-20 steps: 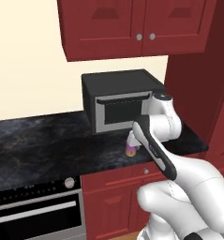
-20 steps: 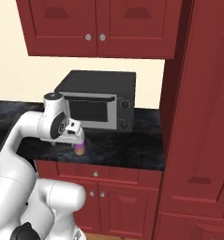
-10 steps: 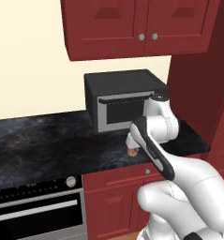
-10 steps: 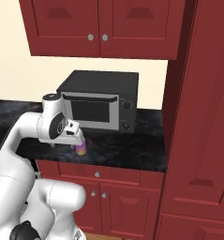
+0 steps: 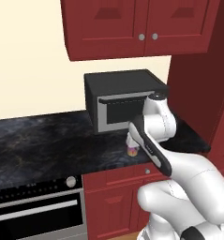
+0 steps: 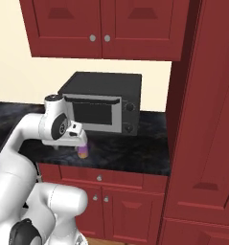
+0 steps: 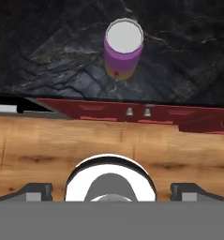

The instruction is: Four empty soda cans are scattered around the kitchen. Gather all the cans and cluster them next to the stove for recycling.

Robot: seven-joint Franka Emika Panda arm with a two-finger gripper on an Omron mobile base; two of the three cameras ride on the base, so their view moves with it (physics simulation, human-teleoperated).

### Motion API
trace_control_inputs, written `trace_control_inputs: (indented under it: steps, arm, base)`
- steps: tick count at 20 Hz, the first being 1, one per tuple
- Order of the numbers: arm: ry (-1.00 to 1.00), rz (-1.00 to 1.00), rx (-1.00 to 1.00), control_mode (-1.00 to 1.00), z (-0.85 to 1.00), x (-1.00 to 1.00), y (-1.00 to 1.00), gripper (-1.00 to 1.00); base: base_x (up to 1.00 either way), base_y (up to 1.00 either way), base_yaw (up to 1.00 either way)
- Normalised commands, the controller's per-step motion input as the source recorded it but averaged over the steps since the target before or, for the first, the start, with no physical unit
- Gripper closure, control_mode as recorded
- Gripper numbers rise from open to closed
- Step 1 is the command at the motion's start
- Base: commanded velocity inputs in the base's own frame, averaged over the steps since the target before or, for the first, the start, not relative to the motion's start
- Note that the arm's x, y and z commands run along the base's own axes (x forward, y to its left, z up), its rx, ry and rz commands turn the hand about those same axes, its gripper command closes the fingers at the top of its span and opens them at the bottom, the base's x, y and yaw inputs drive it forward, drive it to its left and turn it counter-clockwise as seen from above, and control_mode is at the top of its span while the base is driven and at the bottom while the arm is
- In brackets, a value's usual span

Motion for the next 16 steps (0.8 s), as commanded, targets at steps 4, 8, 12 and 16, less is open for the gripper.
trace_control_inputs:
  steps: [4,8,12,16]
  arm:
    - [-0.01,0.0,0.0,-1.0,0.12,0.1,-0.29,-1.0]
    - [0.0,0.0,0.0,-1.0,0.11,0.16,-0.21,-1.0]
    - [0.0,0.0,0.0,-1.0,0.04,0.24,-0.08,-1.0]
    - [-0.02,0.0,0.0,-1.0,0.0,0.31,0.0,-1.0]
  base:
    - [0.0,0.0,0.0]
    - [0.0,0.0,0.0]
    - [0.0,0.0,0.0]
    - [0.0,0.0,0.0]
